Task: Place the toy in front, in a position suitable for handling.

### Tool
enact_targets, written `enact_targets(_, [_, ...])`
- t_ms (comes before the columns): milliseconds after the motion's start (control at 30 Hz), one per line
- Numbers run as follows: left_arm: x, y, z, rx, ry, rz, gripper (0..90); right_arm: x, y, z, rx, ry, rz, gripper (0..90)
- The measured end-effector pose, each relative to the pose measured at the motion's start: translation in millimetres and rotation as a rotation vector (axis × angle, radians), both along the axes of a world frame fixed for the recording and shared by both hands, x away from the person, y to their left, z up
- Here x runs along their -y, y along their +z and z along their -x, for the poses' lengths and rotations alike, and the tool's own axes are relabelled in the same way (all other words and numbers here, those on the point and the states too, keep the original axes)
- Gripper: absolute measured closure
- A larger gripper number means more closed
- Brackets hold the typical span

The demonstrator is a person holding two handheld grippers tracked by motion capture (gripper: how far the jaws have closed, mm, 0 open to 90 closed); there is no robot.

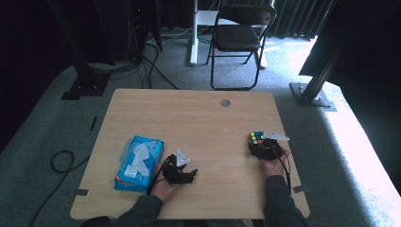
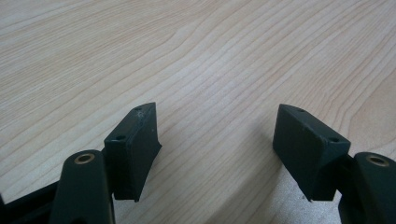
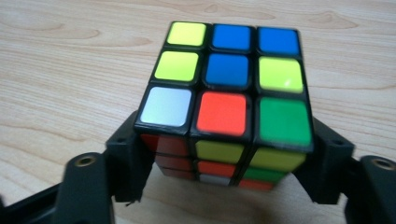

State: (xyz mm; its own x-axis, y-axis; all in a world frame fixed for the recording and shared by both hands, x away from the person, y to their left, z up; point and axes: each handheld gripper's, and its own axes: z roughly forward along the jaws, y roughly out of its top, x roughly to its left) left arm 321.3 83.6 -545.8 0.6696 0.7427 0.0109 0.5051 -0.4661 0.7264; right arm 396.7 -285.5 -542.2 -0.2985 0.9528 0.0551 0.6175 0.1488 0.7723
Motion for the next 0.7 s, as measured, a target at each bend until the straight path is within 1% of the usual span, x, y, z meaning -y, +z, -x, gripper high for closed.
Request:
enact_targets(167, [0.0,0.0,0.0,0.0,0.0,0.0,31.3,-0.5,0.9,1.6,0.019,-0.004,0.033,33.5])
enact_targets(300, [0.0,0.0,0.0,0.0,0.0,0.0,31.3,-2.2,2.5,3.0,0.037,0.0,0.038,33.9])
enact_targets(400, [0.0,0.0,0.0,0.0,0.0,0.0,31.3,-3.9,4.4,4.0,0.048,0.009,0.031,33.9])
enact_targets(433, [0.0,0.0,0.0,0.0,0.0,0.0,31.3,-7.4,7.4,5.3,0.063,0.022,0.032,33.9])
enact_targets(500, [0.0,0.0,0.0,0.0,0.0,0.0,31.3,-10.9,9.6,6.0,0.075,0.04,0.032,34.0])
enact_targets(567, [0.0,0.0,0.0,0.0,0.0,0.0,31.3,-15.6,12.1,6.6,0.083,0.061,0.026,34.0])
enact_targets(600, [0.0,0.0,0.0,0.0,0.0,0.0,31.3,-15.6,12.1,6.6,0.083,0.061,0.026,34.0])
enact_targets(633, [0.0,0.0,0.0,0.0,0.0,0.0,31.3,-21.4,13.4,6.2,0.092,0.088,0.022,34.0])
enact_targets(700, [0.0,0.0,0.0,0.0,0.0,0.0,31.3,-27.0,12.9,4.5,0.095,0.11,0.014,34.0])
